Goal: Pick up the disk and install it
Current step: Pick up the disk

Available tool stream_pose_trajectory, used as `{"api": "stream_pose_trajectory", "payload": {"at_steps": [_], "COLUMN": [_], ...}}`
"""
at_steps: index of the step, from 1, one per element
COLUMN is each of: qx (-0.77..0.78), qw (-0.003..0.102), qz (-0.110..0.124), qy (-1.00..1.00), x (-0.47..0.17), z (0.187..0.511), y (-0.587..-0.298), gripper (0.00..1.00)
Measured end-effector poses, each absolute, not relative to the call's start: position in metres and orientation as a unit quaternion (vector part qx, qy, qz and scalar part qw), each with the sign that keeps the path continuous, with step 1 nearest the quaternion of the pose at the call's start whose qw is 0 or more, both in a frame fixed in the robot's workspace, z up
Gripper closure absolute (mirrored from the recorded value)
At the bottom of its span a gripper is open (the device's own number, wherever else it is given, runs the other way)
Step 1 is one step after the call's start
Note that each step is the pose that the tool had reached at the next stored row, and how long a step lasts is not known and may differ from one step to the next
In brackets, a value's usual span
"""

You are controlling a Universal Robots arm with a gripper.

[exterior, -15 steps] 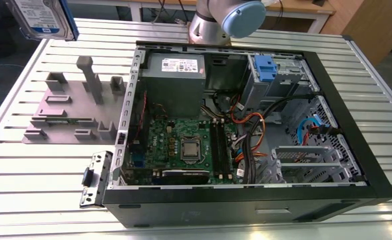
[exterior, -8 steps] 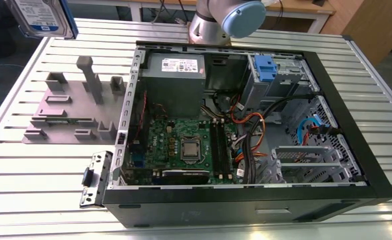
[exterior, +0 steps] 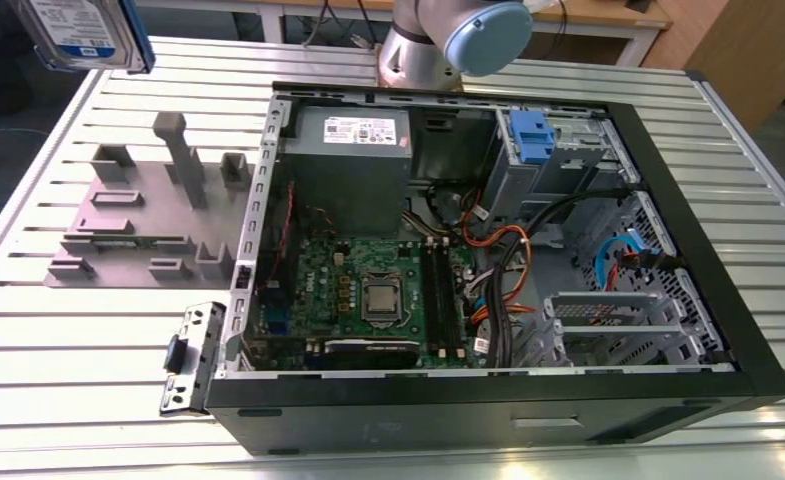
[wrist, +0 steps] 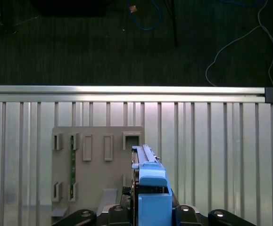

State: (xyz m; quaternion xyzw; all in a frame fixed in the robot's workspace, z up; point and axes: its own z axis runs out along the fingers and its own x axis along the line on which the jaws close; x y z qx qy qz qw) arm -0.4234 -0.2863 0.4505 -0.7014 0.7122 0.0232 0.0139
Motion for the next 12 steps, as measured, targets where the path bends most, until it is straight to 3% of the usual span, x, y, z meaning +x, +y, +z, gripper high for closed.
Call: {"api": "stream_pose_trajectory", "payload": {"at_steps": [12], "qx": [-0.701], "qw": [0.015], "qz": [0.024], "qy": [0.712], "x": [-0.4234], "z": [0.4583], "y": [-0.2863], "gripper": [0.64]}}
